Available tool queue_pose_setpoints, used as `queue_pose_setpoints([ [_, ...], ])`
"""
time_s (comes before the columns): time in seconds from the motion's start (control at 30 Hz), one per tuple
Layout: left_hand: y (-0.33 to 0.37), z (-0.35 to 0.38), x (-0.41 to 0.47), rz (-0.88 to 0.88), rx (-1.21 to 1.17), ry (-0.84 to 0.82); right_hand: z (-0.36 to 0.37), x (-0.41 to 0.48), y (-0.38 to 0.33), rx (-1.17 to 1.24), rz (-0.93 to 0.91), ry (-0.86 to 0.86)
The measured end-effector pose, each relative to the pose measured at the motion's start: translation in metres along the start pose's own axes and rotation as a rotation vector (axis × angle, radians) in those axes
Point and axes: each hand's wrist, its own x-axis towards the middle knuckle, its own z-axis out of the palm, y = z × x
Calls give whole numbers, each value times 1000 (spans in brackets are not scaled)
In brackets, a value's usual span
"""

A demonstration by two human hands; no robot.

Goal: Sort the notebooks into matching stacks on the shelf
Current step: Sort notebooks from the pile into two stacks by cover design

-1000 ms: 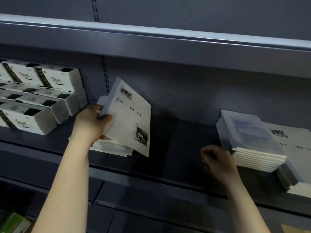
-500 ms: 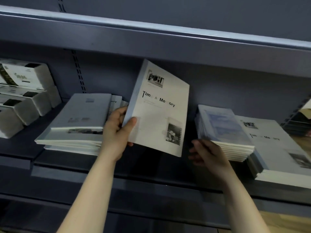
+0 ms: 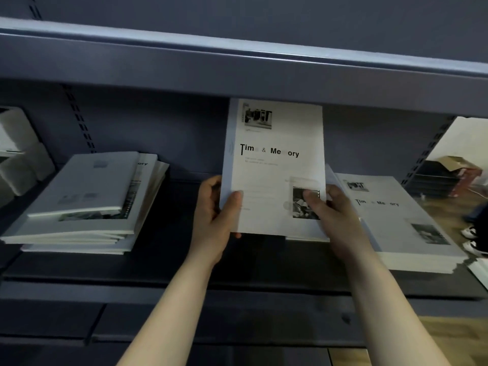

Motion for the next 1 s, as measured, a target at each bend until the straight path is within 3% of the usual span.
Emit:
queue_pose_setpoints([
  [0.4,-20,16,5,-33,209,-166,-59,11,13,158,-37,102],
  [0.57,-46,15,7,13,569,-78,-114,22,16,123,-1,142],
  [0.8,-74,22,-6,29,1018,-176,-184,26,22,104,43,210],
  [1.0,-80,23,-3,12,1184,-173,-227,29,39,39,101,266],
])
